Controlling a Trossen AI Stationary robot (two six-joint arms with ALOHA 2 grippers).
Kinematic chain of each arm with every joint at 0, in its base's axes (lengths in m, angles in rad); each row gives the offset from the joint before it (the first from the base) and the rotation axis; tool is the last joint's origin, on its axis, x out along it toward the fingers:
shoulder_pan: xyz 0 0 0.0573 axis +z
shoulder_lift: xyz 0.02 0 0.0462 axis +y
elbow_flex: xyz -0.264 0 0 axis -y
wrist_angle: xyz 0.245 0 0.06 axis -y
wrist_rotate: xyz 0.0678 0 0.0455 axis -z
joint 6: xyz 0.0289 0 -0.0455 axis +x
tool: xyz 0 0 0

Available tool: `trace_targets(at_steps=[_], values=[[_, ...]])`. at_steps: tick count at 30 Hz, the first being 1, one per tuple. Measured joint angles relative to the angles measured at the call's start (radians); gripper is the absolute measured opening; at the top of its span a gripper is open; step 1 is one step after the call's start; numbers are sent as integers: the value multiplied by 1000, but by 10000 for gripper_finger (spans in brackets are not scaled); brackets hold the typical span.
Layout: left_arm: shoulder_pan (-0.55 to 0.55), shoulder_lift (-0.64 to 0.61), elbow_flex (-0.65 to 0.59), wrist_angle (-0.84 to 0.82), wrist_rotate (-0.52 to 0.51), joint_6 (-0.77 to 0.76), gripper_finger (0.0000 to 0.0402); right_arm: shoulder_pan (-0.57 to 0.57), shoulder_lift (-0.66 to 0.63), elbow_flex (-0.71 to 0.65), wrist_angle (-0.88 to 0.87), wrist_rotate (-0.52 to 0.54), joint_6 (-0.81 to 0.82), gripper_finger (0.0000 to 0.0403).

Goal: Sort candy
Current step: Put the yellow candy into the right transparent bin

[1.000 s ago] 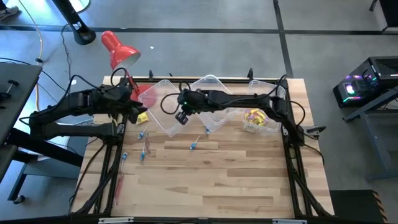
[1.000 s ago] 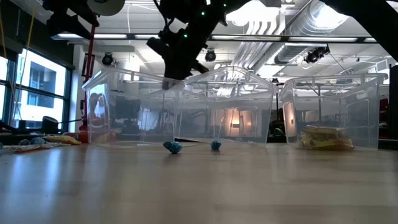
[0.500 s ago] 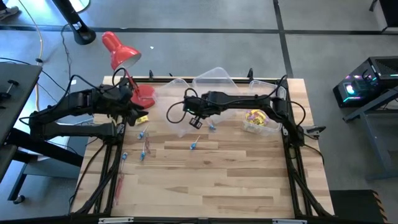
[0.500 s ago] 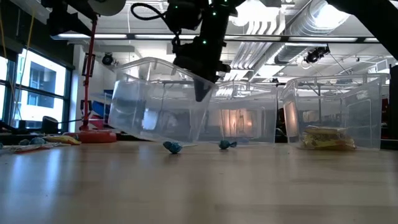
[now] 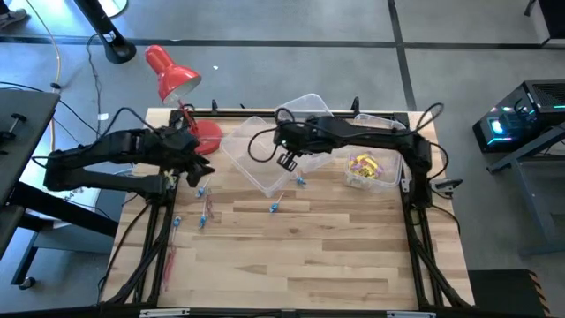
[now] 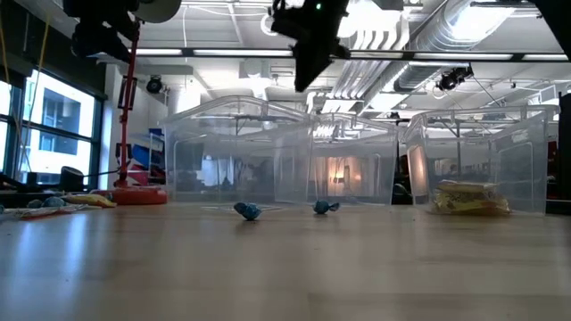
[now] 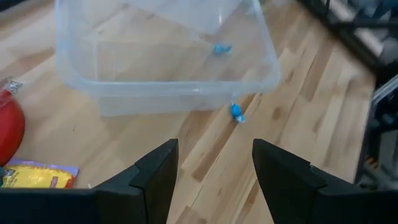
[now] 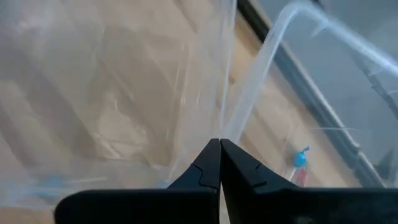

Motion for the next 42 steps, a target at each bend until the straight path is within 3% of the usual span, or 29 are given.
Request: trace_targets(at_steps=[3,7,11,14,24,36,42], values=[[-18,50,0,-41,-11,33,200,3,-55,0,4,25,6,0],[-22,130,0,-214,-101,5,200,3,-122,0,-3,43,24,0],[24,229,0,-439,-165,-43,200,-7,-167,0,-6,62,28,0],[83,314,0,-508,-173,37,200,-18,-178,0,-1,73,27,0],[276,504,-6,-373,-187,405,200,-33,-174,0,7,45,14,0],[425,420,-189,-184,-129,627,200,-32,-173,0,-10,24,25,0],[472,423,-192,-115,-120,668,200,-32,-173,0,-9,23,34,0]])
